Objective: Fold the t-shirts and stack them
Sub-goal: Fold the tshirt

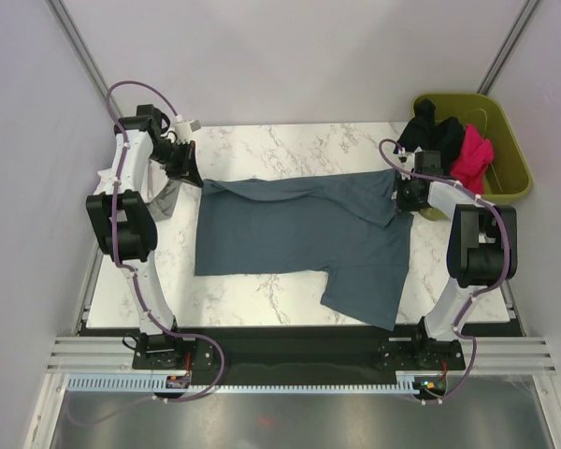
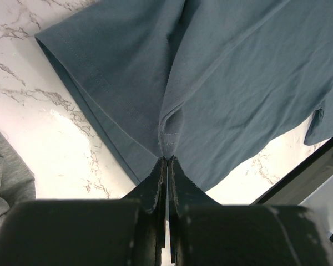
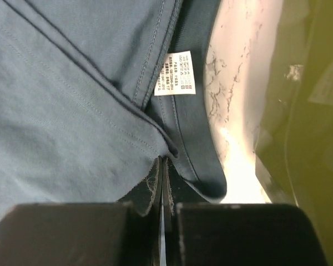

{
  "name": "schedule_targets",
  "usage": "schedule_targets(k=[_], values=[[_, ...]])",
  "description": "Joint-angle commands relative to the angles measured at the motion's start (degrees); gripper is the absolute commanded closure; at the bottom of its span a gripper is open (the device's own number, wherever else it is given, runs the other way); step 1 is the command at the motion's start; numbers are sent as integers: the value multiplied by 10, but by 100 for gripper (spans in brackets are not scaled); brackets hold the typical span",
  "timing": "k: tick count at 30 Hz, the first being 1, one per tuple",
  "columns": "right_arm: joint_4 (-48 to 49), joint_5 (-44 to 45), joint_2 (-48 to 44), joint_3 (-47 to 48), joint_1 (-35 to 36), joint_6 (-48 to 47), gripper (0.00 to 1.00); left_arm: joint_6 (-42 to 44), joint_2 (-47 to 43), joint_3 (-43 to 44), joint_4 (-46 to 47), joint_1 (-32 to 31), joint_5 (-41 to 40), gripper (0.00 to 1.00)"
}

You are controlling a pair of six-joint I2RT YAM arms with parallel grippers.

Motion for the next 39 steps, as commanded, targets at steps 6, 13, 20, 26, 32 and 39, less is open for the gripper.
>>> schedule_targets(k=[6,13,20,26,32,39], values=[[4,8,-87,5,-4,7,100,-9,-28,5,9,0,20,98],[3,-19,-133,-5,-4,13,100,-13,-74,-7,12,0,20,98],[20,-99,-166,16,-4,21,100,-3,-114,-2,35,1,-11,98],[51,-114,-118,73,-1,17,100,14,-8,121,-13,0,-30,98],[69,-113,-40,202,3,1,100,-7,69,220,-6,1,-45,98],[82,-83,91,375,21,-16,100,-21,118,257,44,0,-83,98]])
